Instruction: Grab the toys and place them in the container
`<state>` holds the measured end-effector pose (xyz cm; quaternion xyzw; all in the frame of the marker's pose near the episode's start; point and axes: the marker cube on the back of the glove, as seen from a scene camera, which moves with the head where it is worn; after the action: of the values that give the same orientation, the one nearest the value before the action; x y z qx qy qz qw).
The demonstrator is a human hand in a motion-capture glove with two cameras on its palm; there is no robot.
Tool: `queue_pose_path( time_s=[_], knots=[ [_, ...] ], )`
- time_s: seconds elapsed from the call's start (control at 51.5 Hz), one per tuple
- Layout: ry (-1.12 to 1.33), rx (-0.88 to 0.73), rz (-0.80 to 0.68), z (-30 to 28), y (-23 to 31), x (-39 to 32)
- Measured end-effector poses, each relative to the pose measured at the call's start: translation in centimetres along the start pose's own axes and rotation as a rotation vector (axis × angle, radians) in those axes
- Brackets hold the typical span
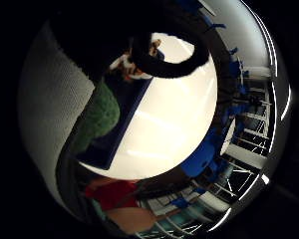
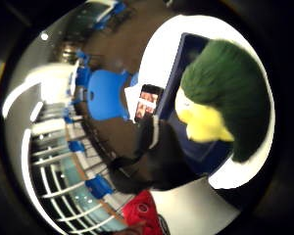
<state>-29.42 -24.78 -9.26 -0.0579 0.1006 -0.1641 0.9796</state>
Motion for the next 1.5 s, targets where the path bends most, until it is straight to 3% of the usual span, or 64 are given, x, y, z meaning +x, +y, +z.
queue_pose_path(
  time_s=[0.136, 0.466, 0.777, 1.495],
  knots=[
    [-0.056, 0.032, -0.006, -0.2, 0.4, 0.3],
    [-0.01, 0.055, 0.144, 0.8, 1.3, 3.5],
    [-0.037, 0.063, 0.132, 3.4, 3.7, 6.8],
    [-0.086, 0.056, 0.292, 11.2, 15.7, 17.1]
  ],
)
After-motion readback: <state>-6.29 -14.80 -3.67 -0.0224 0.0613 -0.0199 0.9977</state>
